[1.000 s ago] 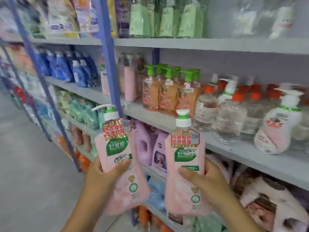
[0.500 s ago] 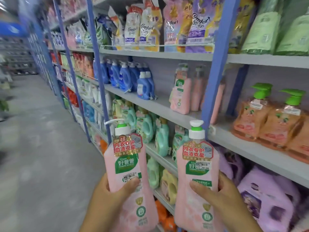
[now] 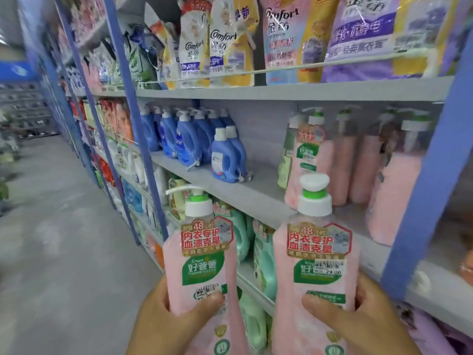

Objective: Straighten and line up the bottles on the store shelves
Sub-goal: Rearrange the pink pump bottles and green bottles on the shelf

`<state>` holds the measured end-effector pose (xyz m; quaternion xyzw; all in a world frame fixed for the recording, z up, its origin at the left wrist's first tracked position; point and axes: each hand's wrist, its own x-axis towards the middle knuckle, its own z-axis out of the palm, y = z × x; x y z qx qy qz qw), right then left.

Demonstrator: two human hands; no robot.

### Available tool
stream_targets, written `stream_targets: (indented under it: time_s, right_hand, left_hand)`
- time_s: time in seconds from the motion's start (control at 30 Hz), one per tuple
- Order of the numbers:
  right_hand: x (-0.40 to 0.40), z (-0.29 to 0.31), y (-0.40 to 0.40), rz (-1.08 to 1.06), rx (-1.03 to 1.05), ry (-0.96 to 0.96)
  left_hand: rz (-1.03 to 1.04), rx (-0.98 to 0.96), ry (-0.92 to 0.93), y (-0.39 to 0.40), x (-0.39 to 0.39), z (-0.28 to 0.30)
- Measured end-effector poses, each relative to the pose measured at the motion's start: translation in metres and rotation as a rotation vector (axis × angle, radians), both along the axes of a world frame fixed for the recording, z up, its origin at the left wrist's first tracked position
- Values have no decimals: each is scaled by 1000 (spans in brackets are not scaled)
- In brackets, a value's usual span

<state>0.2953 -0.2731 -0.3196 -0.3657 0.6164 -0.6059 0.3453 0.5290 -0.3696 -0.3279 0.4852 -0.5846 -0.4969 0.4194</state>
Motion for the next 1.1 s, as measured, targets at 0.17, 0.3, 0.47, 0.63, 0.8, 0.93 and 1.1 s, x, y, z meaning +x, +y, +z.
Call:
stream_targets:
  time_s: [0.17,0.3,0.47,0.63,0.8,0.93,1.1]
  right_hand:
    - [-14,29,-45,-144,-63,57]
    - [-18,40,-83,-327,-167,53]
    - [-12,36,-141,-595,-255,78]
    - [-9,30,-191,-831,-151,146]
    - [-18,26,-212,-916,-125,155]
    - [-22,23,-219,-937,-112,171]
    - [-18,3,-238,-1029,-247,248]
  left_hand:
    - [-22,-94,62,-70,-27,26]
    - [-61,-175,130,-135,-51,44]
    - [-200,-239,191,-231,-89,47]
    - [-401,-278,181,-312,-136,36]
    - [-480,-264,165,-353,-181,22]
    - [-484,-290,202,-361,-206,16]
    - [-479,-431,201,-361,-232,8]
